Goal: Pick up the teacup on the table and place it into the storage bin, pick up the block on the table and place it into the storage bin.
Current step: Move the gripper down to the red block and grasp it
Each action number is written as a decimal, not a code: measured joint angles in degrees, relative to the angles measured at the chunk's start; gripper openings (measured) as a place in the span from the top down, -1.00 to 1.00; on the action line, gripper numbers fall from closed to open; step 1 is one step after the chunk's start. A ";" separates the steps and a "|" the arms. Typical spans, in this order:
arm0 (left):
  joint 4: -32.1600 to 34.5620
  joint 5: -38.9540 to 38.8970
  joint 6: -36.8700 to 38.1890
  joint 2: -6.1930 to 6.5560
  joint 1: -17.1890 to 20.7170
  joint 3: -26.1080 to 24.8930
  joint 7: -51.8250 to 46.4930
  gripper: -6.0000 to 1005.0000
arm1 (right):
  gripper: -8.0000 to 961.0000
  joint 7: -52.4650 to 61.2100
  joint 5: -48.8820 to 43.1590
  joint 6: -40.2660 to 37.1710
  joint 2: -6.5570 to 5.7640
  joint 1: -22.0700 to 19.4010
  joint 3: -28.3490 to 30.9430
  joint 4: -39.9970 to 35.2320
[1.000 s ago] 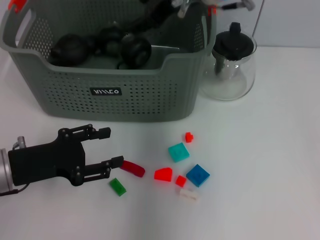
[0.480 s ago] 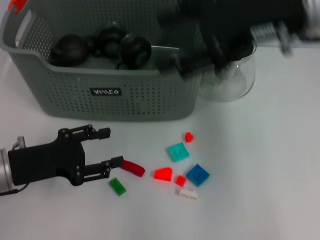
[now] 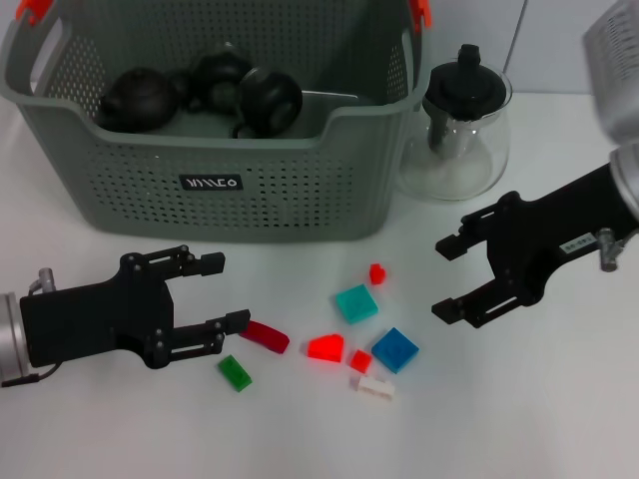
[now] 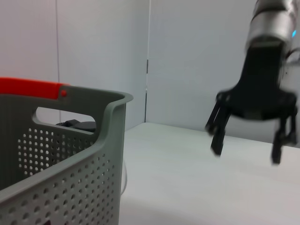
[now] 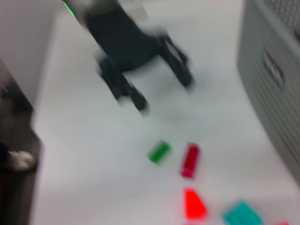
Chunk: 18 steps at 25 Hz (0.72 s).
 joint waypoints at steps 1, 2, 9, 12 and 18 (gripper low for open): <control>0.00 0.00 0.01 0.00 -0.03 0.02 0.00 -0.42 | -0.72 0.07 -1.56 1.08 0.27 0.33 0.07 0.87; 0.00 0.01 0.02 0.00 -0.03 0.03 0.01 -0.42 | -0.72 0.15 -2.87 2.81 0.51 0.76 0.00 2.35; -0.10 0.04 0.01 -0.06 -0.06 -0.12 0.08 -0.41 | -0.72 1.10 -4.24 15.07 0.59 4.54 -0.40 15.70; -0.51 0.04 0.01 -0.04 -0.12 -0.14 0.08 -0.41 | -0.72 1.66 -4.28 20.50 0.75 6.38 -0.40 21.25; -0.62 0.03 0.02 0.00 -0.22 -0.15 0.17 -0.41 | -0.72 3.81 -3.74 28.41 0.99 8.54 -0.40 27.87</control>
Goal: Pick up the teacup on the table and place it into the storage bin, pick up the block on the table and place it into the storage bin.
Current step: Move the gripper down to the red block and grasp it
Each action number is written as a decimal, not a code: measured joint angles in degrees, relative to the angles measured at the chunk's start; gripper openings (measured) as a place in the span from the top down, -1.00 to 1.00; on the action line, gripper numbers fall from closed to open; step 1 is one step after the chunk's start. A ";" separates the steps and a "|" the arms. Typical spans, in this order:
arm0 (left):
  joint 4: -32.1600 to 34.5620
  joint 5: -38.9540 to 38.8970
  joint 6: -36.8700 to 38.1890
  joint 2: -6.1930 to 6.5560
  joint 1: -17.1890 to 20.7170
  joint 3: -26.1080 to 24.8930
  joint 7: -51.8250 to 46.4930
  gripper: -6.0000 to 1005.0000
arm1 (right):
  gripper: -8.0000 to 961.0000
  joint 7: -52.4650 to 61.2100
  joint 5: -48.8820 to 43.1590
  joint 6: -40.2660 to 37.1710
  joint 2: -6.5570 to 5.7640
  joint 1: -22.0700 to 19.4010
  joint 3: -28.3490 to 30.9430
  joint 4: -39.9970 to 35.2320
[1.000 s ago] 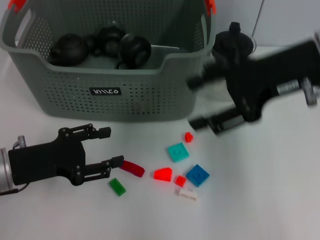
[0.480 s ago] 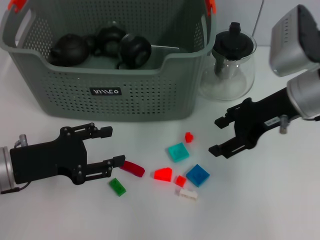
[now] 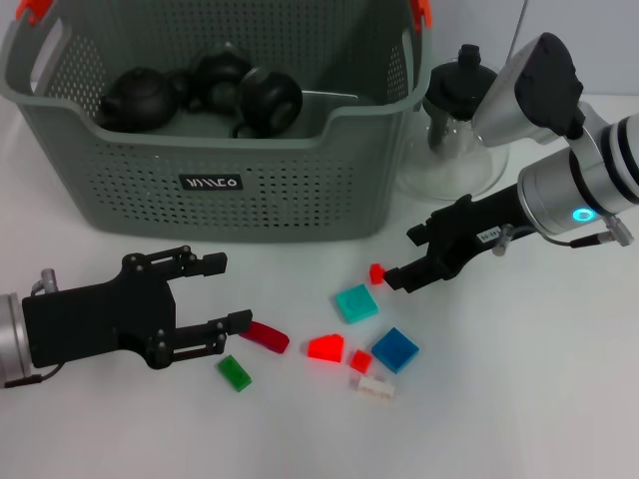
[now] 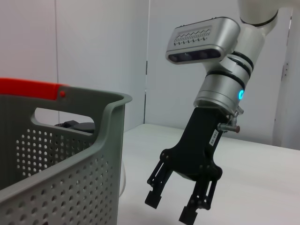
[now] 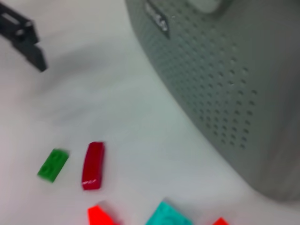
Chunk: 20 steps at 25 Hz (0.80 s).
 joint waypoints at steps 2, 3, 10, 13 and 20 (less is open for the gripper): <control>0.00 0.00 0.00 0.00 -0.09 0.00 0.00 -0.41 | -0.72 1.12 0.05 0.90 0.06 0.27 -0.03 0.50; 0.00 0.00 0.00 0.00 -0.13 0.00 0.00 -0.41 | -0.72 2.03 0.07 1.05 0.08 0.37 -0.06 0.58; 0.04 -0.02 0.23 0.00 -0.50 0.07 0.08 -0.41 | -0.72 9.40 0.16 1.20 0.08 0.74 -0.08 0.20; 0.14 -0.04 0.49 0.05 -0.76 0.14 0.09 -0.41 | -0.72 13.89 0.16 0.93 -0.13 1.28 -0.04 -0.17; 0.01 -0.02 0.35 0.26 -1.09 0.26 0.10 -0.41 | -0.72 22.86 -0.35 -0.61 -0.37 3.41 -0.72 -0.77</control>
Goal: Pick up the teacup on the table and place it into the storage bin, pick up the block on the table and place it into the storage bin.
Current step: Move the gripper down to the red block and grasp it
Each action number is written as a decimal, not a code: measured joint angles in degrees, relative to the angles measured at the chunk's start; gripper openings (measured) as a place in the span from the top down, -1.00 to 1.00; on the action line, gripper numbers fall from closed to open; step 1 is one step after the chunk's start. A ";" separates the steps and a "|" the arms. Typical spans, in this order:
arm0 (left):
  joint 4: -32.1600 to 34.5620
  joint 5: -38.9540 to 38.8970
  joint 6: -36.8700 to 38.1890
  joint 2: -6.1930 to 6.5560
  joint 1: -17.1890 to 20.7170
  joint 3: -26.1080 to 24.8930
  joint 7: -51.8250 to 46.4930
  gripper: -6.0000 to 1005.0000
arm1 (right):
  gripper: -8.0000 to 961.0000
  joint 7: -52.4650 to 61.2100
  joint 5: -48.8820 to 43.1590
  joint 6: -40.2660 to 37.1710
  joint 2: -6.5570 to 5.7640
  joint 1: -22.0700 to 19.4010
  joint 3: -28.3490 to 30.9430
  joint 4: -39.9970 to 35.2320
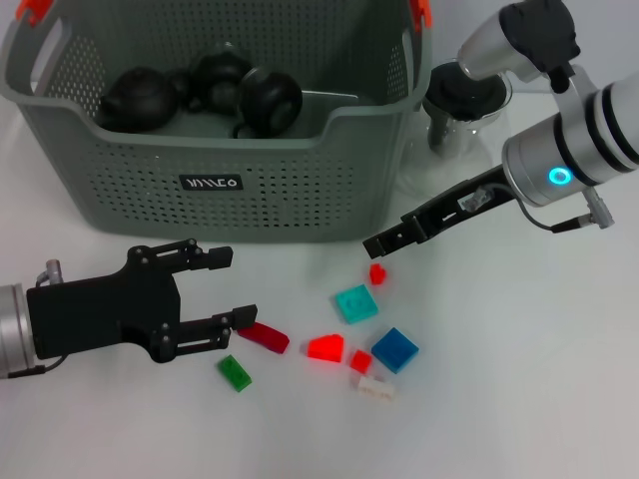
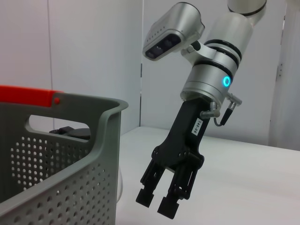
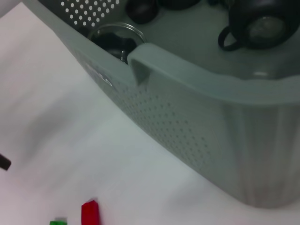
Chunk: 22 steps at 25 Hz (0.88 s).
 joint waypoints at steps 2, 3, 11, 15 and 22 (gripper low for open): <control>-0.01 0.01 0.20 0.01 -0.03 -0.01 0.00 -0.41 | -0.72 2.23 -0.08 -0.19 -0.16 0.57 -1.18 0.00; -0.01 0.01 0.25 0.03 -0.03 -0.03 0.00 -0.41 | -0.72 3.36 -0.15 -0.26 -0.20 0.81 -1.89 0.00; 0.24 0.21 1.72 0.09 0.01 0.18 1.58 -0.41 | -0.68 11.24 -4.36 0.44 0.25 2.21 -3.56 0.26; 0.37 0.20 3.13 0.10 0.03 -0.01 2.80 -0.41 | -0.65 13.46 -4.27 1.15 0.29 2.32 -3.58 0.62; 0.39 0.33 3.58 0.18 0.09 0.13 4.30 -0.41 | -0.59 15.41 -3.76 4.38 0.46 2.51 -3.66 2.35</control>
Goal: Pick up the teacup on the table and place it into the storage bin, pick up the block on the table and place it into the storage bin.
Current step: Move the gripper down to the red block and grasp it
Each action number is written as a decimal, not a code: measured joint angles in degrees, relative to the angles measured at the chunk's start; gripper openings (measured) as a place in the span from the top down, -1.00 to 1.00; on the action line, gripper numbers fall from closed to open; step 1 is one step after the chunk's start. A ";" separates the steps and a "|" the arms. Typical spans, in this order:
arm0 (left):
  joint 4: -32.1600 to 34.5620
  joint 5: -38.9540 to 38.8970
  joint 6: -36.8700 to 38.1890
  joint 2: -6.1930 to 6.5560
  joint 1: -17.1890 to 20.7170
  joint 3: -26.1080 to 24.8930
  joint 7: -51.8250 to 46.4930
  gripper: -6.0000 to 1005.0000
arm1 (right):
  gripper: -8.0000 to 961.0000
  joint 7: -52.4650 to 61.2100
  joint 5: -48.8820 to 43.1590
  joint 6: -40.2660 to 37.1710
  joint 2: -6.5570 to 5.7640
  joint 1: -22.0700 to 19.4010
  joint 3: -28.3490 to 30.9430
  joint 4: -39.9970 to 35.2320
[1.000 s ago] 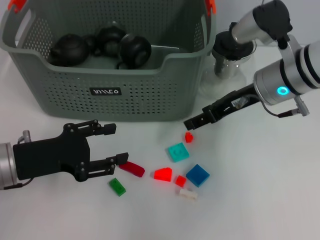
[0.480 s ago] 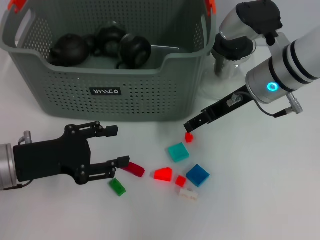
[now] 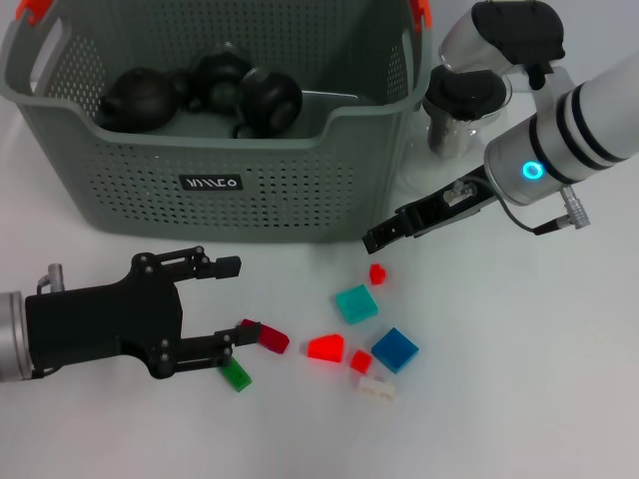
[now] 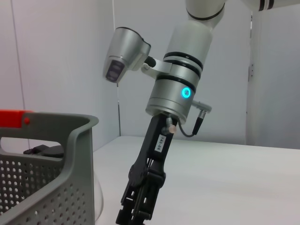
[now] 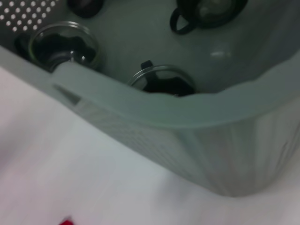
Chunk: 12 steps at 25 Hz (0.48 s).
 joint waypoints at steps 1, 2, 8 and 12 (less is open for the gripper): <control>-0.04 0.02 0.01 0.00 0.02 0.02 0.02 -0.41 | -0.59 -0.16 0.15 0.62 0.01 0.16 -0.02 0.55; -0.07 0.04 0.02 0.00 0.04 0.03 0.04 -0.41 | -0.58 -0.34 0.31 1.13 0.07 0.34 -0.17 1.08; -0.11 0.09 0.03 0.00 0.24 0.05 0.12 -0.41 | -0.54 -0.53 1.76 4.32 0.40 0.78 -3.77 3.22; -0.20 0.09 0.03 -0.11 0.32 0.05 0.14 -0.41 | -0.51 -0.55 3.27 5.97 0.35 1.06 -6.40 4.35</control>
